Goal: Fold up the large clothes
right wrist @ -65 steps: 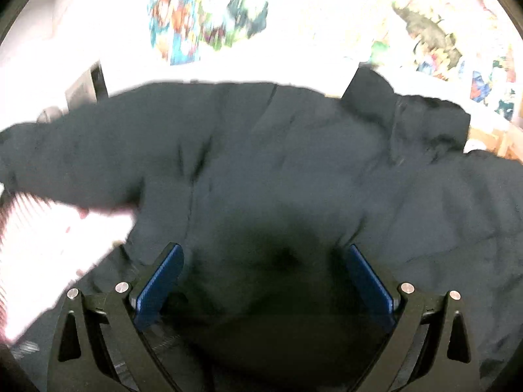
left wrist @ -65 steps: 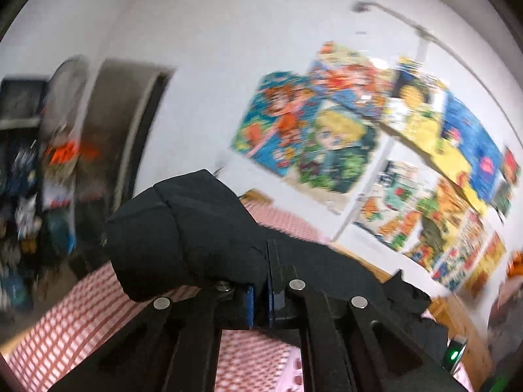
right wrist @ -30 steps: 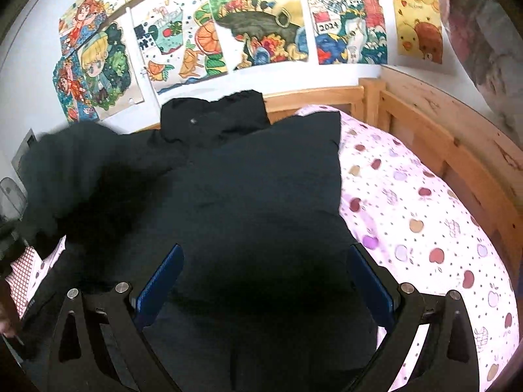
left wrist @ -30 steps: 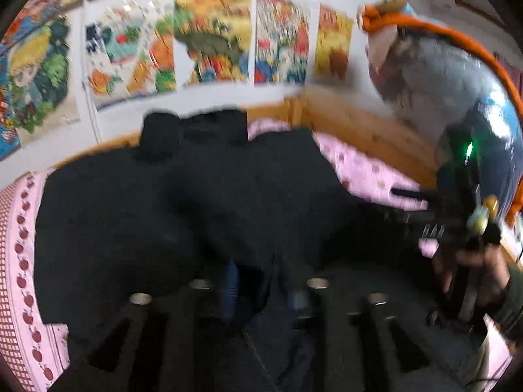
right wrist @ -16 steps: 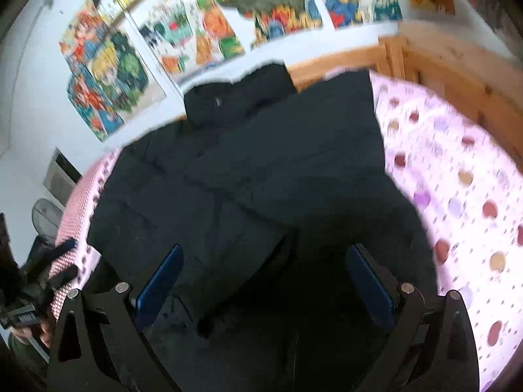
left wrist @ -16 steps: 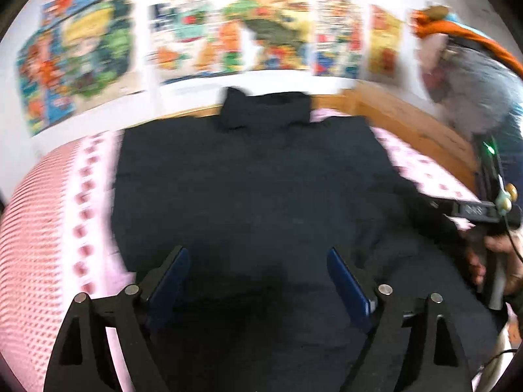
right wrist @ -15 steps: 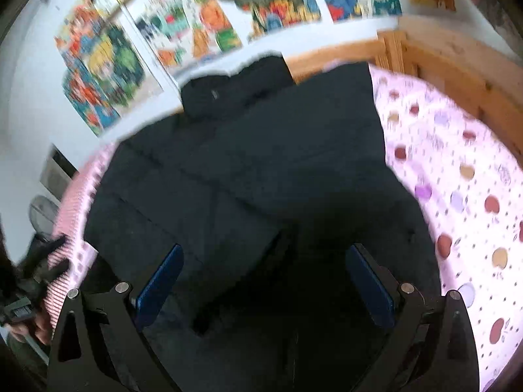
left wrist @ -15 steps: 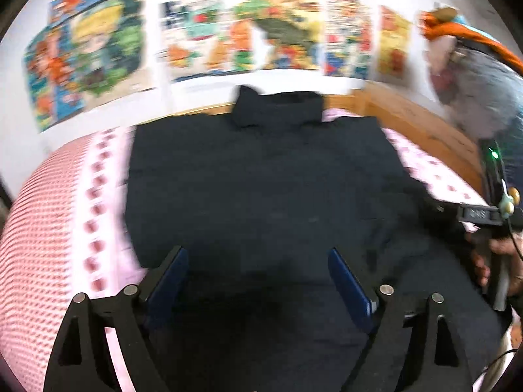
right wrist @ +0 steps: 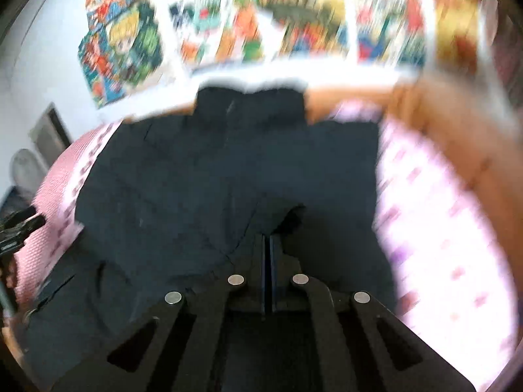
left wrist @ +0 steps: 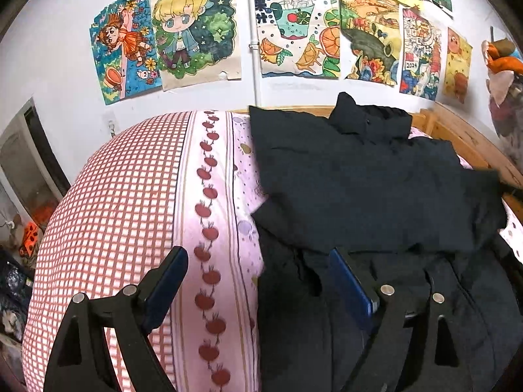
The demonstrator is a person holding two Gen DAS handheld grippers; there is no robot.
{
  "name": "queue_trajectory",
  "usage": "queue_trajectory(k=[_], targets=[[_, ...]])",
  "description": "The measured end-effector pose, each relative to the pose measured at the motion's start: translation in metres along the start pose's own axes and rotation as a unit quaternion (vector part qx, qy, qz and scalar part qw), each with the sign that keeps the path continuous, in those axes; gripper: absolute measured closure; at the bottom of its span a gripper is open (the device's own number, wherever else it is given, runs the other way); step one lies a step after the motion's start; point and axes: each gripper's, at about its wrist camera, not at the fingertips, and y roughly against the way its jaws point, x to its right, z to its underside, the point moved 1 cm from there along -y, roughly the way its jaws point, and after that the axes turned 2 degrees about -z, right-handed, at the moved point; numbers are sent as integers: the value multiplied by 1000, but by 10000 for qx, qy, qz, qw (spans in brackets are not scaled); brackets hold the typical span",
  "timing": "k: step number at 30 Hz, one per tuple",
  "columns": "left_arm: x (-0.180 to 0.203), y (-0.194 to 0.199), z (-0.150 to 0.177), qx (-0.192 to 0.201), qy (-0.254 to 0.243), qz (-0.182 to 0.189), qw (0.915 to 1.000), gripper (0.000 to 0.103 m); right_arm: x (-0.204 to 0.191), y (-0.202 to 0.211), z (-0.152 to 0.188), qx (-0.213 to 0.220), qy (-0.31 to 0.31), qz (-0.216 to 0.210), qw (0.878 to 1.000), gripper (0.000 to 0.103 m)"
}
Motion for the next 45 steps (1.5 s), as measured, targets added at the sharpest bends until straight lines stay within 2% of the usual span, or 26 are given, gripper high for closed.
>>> queue_trajectory(k=[1, 4, 10, 13, 15, 17, 19, 20, 22, 24, 26, 27, 33, 35, 36, 39, 42, 45], targets=[[3, -5, -5, -5, 11, -32, 10000, 16, 4, 8, -10, 157, 34, 245, 9996, 101], [14, -20, -17, 19, 94, 0, 10000, 16, 17, 14, -26, 263, 37, 722, 9970, 101], [39, -51, -39, 6, 129, 85, 9999, 16, 37, -20, -19, -163, 414, 1358, 9897, 101], [52, -68, -45, 4, 55, 97, 9999, 16, 37, -30, -18, -130, 516, 1734, 9834, 98], [59, -78, -44, -51, 44, 145, 9999, 16, 33, -28, -21, 21, 479, 1680, 9846, 98], [66, -91, -42, -170, 58, 174, 9997, 16, 24, -28, -23, 157, 590, 1485, 9870, 91], [73, -107, -35, -387, 45, 131, 9992, 16, 15, -34, -21, 117, 738, 1105, 9911, 77], [75, -113, -33, -476, 34, 102, 9988, 16, 9, -43, -19, -5, 786, 831, 9934, 75], [78, -124, -26, -596, 8, 2, 9982, 15, 4, -64, -13, -335, 809, 536, 9947, 75], [78, -128, -24, -619, -1, -7, 9981, 10, 4, -87, -4, -695, 852, 496, 9927, 75], [79, -130, -21, -618, -9, -48, 9981, 0, 8, -105, 6, -941, 775, 450, 9915, 74], [80, -133, -18, -646, -13, -91, 9979, 0, 10, -112, 10, -1036, 700, 405, 9913, 74], [79, -145, -10, -794, 80, 9, 9968, 0, 17, -123, 24, -964, 478, 226, 9939, 74], [75, -139, -12, -779, 112, 5, 9969, 0, 18, -119, 25, -883, 453, 204, 9949, 73], [73, -133, -14, -817, 156, 1, 9965, 0, 17, -112, 24, -816, 434, 161, 9956, 68], [65, -106, -19, -937, 449, 208, 9944, 0, 15, -85, 17, -645, 240, -6, 9976, 34], [63, -66, -26, -700, 666, 403, 9945, 0, 13, -49, 14, -358, 227, -18, 9991, 32], [72, -20, -34, -461, 591, 458, 9961, 0, 3, -7, 8, -154, 298, 6, 9994, 32]])
